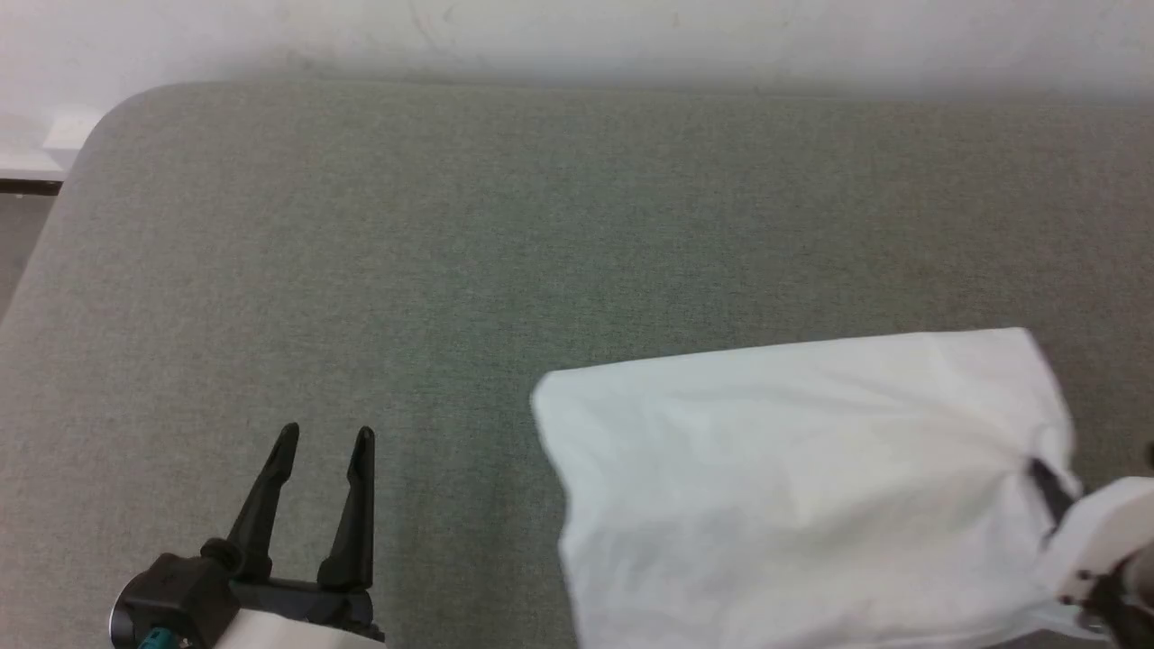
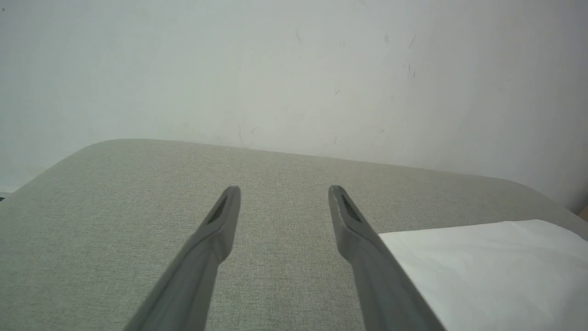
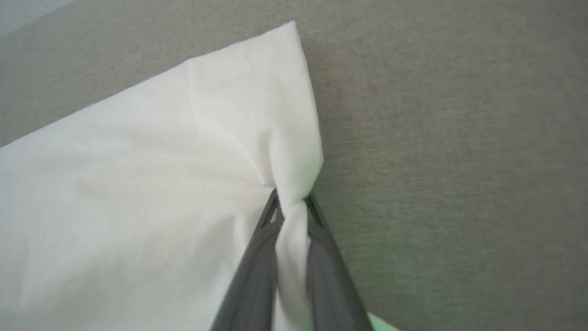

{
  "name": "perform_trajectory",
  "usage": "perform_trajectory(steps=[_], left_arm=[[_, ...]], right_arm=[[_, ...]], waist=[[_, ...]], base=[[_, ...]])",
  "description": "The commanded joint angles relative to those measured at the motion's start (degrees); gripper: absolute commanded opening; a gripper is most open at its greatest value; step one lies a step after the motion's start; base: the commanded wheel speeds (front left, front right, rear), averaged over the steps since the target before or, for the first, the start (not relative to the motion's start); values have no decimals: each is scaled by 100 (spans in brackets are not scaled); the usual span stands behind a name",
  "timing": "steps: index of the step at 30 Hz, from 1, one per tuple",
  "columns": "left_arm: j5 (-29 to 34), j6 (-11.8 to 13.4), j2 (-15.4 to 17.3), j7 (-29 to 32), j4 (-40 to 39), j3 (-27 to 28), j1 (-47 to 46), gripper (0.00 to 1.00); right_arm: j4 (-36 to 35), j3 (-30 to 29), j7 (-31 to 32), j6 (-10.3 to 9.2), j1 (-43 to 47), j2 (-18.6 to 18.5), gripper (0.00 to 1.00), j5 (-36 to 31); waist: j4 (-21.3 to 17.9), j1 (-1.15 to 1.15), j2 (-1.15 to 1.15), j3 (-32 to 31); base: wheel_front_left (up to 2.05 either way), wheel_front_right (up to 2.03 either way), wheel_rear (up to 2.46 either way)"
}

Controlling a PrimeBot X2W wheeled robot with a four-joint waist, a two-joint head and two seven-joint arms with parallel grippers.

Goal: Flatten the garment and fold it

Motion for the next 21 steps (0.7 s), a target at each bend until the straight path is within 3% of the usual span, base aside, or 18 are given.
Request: perform_trajectory(steps=[1,6,9,21], left_arm=[[42,-30,-14,-27,8,22,46,100],[58,-56,-10,-27,11,41,47,100],[56,-72,-14,-27,40,34,36,100],[42,-129,-164,-27,150,-5,-34,100]], right_arm=[[-41,-149,-38,-13,-80,-87,0,-70],[-203,-887,-24,-13,-98,-300,0,-364],[-329,-1029,25,-13,-100,-276,0,-436],[-1696,378,868,-13,347,210,0,374]], waist=[[-43,-1,0,9],[-140,-1,0,59],[-194,-1,0,74],[-267,-1,0,23]], base=[[0,0,0],[0,0,0],[0,0,0],[0,0,0]])
